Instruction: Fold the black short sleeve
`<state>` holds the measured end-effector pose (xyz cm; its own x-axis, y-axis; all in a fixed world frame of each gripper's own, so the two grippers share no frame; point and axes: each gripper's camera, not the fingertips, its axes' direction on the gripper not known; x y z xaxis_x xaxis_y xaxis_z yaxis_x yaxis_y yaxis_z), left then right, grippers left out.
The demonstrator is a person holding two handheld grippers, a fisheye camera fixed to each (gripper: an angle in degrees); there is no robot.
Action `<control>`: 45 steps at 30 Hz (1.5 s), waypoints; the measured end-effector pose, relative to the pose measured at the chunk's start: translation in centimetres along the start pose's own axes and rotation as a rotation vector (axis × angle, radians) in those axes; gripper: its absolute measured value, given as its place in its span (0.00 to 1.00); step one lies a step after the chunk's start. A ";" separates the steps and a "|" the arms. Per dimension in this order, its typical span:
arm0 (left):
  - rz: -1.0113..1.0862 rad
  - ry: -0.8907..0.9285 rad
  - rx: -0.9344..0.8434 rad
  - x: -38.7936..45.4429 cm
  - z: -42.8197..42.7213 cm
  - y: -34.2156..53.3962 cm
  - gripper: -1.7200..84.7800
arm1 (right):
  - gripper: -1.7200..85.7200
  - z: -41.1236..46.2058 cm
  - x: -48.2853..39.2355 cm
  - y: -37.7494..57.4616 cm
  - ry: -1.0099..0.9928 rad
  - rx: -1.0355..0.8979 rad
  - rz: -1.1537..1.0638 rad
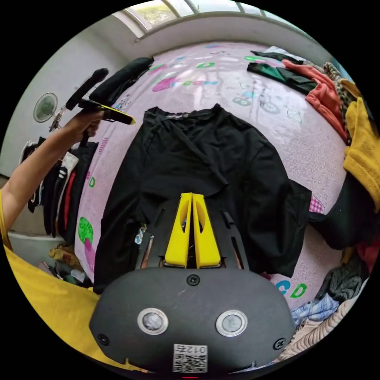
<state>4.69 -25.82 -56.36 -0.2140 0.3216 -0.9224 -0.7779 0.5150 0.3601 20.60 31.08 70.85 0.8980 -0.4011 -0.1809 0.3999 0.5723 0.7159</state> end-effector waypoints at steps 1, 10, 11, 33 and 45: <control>0.001 0.018 0.020 0.0 -0.1 0.4 0.02 | 0.03 -0.4 -0.9 0.9 -0.008 0.009 -0.048; 0.160 0.149 0.065 5.7 4.9 3.9 0.03 | 0.08 3.4 -4.9 5.5 0.013 -0.073 -0.169; 0.138 0.177 0.068 5.7 6.1 3.9 0.03 | 0.08 3.6 -4.9 5.5 0.008 -0.069 -0.154; 0.051 0.227 0.108 4.2 20.6 7.1 0.03 | 0.02 7.4 -4.0 8.7 -0.053 -0.065 0.045; -0.162 0.473 0.032 11.5 32.7 35.4 0.02 | 0.02 11.6 -12.9 8.8 -0.180 -0.049 -0.238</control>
<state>-5.97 22.13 -49.66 -0.3420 -0.1562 -0.9266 -0.8064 0.5551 0.2040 10.41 32.97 87.28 0.7328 -0.6458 -0.2143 0.6074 0.4790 0.6337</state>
